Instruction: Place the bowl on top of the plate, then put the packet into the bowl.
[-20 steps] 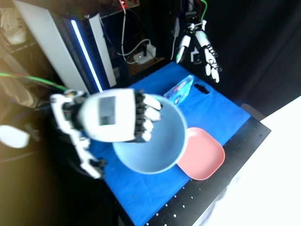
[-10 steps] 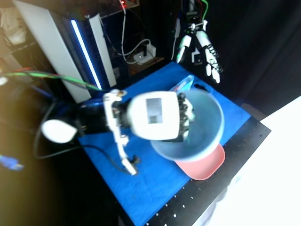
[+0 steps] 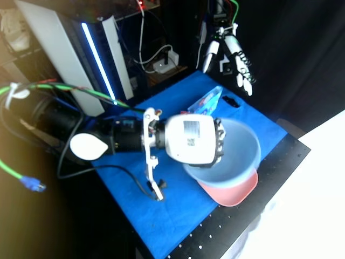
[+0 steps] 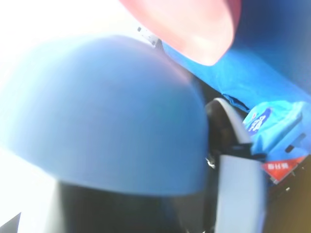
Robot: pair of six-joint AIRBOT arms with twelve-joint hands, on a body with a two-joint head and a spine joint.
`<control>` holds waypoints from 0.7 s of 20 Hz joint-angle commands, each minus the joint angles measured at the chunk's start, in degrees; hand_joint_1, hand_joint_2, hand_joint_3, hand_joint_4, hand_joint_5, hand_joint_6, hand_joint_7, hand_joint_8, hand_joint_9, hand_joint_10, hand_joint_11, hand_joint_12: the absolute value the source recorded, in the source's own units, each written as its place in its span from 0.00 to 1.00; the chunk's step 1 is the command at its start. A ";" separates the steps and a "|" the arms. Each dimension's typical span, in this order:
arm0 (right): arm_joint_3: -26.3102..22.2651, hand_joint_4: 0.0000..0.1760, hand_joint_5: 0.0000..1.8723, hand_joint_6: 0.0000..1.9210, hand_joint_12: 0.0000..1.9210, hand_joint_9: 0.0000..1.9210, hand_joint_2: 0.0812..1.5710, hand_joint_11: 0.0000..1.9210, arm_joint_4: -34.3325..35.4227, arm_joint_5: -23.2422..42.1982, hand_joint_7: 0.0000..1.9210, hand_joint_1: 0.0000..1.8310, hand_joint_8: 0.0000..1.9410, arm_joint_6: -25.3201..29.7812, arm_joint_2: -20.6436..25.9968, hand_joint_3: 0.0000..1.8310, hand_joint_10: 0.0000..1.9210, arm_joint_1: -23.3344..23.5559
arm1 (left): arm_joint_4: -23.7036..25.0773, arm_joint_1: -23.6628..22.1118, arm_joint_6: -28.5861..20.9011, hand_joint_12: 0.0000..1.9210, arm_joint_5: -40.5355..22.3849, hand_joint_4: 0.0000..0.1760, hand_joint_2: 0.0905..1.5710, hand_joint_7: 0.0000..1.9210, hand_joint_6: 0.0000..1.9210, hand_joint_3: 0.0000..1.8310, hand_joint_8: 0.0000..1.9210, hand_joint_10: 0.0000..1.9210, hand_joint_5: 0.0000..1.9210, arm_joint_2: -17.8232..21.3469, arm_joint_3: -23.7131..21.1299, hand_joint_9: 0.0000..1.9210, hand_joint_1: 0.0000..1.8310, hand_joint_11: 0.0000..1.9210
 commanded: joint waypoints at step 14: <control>-0.78 0.00 0.09 0.00 0.46 0.19 0.91 0.04 1.62 2.66 0.15 0.30 0.00 0.88 0.96 0.00 0.00 -0.65 | -0.27 -0.66 -0.61 0.06 -7.56 0.28 0.70 0.07 0.00 0.00 0.00 0.00 0.08 -0.37 0.06 0.05 0.34 0.03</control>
